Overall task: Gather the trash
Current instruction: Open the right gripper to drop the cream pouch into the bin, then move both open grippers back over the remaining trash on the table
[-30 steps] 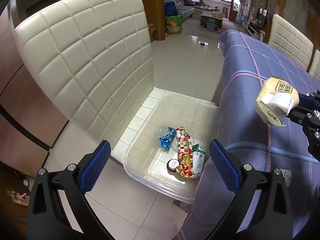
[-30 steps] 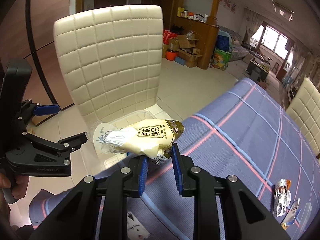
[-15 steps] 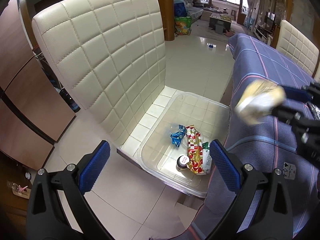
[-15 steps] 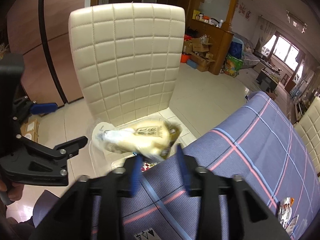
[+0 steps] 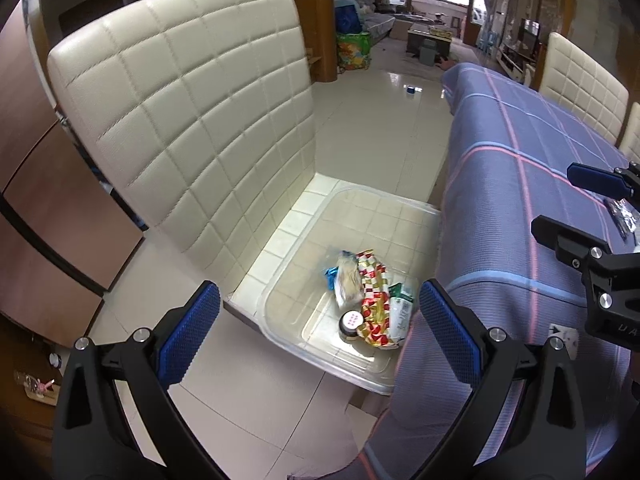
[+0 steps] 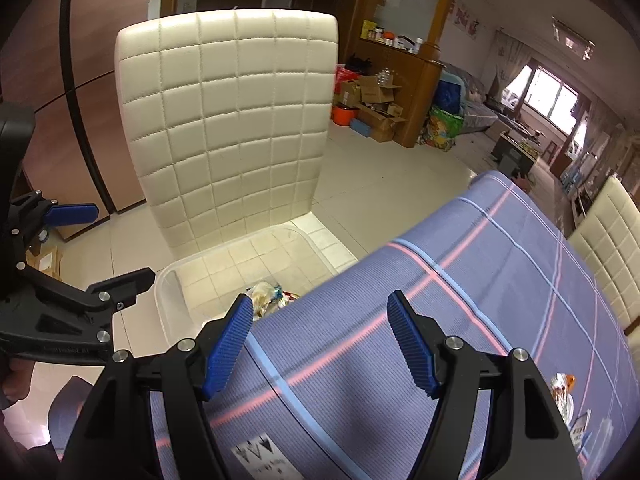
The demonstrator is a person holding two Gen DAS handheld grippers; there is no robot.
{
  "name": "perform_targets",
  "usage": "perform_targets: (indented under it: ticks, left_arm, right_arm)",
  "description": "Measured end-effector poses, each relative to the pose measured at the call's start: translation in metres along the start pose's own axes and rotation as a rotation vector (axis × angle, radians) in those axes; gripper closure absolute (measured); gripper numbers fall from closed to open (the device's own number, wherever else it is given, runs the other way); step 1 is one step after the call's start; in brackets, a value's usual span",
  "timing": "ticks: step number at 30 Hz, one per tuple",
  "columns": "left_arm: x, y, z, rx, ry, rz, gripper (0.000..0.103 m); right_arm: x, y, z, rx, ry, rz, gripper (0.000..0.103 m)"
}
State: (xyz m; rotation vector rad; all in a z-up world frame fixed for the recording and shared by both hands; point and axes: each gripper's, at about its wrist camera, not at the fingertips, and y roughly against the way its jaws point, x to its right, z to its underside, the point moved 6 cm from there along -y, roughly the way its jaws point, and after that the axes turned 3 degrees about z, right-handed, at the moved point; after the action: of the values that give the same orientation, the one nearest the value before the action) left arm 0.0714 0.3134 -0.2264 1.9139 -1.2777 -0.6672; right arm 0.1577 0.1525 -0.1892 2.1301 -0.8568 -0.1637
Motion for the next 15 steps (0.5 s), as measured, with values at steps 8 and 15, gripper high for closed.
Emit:
perform_targets:
  ticks: [8,15]
  left_arm:
    - [0.053,0.012,-0.011,0.022,-0.073,0.066,0.005]
    - [0.136,0.024,-0.014,0.037,-0.186,0.161,0.005]
  right_arm:
    - [0.042,0.03,0.031,0.001,-0.072,0.069,0.035]
    - [0.097,0.062,0.079,-0.024,-0.174,0.155,0.035]
